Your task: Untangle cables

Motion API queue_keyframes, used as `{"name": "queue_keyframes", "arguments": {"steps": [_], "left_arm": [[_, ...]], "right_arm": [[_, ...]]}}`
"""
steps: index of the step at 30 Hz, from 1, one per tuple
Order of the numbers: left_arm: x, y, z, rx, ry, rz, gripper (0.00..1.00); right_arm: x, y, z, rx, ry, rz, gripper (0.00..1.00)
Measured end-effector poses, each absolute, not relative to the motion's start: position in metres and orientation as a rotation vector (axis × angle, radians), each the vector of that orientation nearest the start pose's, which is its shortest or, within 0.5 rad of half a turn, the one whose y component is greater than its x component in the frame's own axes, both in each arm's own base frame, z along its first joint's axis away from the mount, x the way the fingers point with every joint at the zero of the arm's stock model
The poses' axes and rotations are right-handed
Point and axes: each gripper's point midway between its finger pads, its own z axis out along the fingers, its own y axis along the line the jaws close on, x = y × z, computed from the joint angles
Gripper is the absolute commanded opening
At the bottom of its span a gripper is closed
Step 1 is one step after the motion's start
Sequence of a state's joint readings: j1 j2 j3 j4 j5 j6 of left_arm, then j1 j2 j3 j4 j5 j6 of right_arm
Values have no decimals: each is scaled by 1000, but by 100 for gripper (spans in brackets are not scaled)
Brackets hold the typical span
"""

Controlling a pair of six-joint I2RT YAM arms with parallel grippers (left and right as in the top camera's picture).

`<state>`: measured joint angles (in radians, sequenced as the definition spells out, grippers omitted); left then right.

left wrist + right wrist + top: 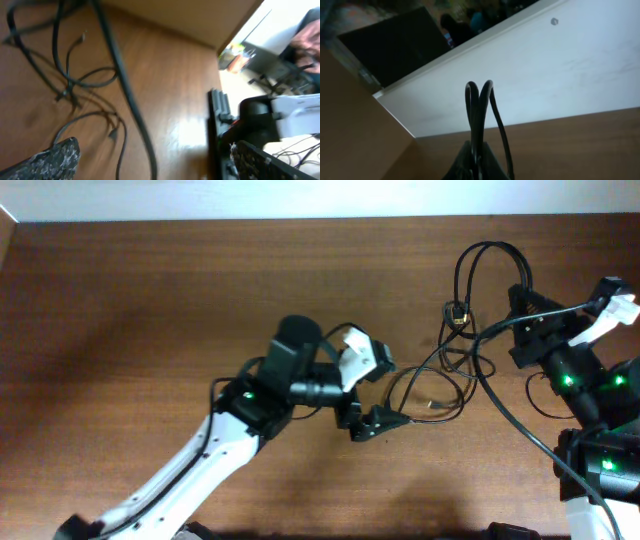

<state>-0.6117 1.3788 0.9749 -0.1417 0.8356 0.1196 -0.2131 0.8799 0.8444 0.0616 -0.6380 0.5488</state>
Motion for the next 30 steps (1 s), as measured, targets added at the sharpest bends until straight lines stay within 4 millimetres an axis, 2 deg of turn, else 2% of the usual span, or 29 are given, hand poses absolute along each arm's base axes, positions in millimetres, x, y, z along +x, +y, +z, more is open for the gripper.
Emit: {"name": "queue_keyframes", "arguments": {"steps": [3,4,5,6,7,8,14,17,19,20,24,25,26,30], "left_arm": [[244,-333,208,1233,1802,-1127,99],[246,-336,200,1236,1819,-1118,94],[248,-339,193,1239,1830,-1112,84],[249,-342,188,1241,1839,-1108,56],[250,-344,184,1246,1841,-1101,23],[250,-346,180,1248,1850,-1097,0],[251,-346,179,1249,1846,-1089,0],[254,-342,190,1233,1827,-1076,0],[263,-329,210,1183,1797,-1035,0],[269,-319,223,1142,1786,-1001,0],[298,-254,272,925,1779,-804,0],[302,-239,279,880,1783,-761,0],[308,-215,290,808,1786,-695,0],[322,-137,312,582,1814,-495,0]], "right_arm": [[323,40,377,65,1592,792,4],[322,42,377,59,1595,804,4],[321,43,376,53,1597,814,4],[320,45,376,47,1599,823,4],[320,46,376,41,1601,828,4],[319,47,376,37,1602,836,4],[324,47,366,52,1639,854,4],[332,46,339,104,1734,871,4],[337,44,317,141,1808,877,4],[339,43,308,150,1839,876,4],[342,41,273,178,1957,858,4],[343,39,264,196,1987,847,4],[343,37,256,219,2014,832,4],[348,21,227,321,2101,737,4]]}}
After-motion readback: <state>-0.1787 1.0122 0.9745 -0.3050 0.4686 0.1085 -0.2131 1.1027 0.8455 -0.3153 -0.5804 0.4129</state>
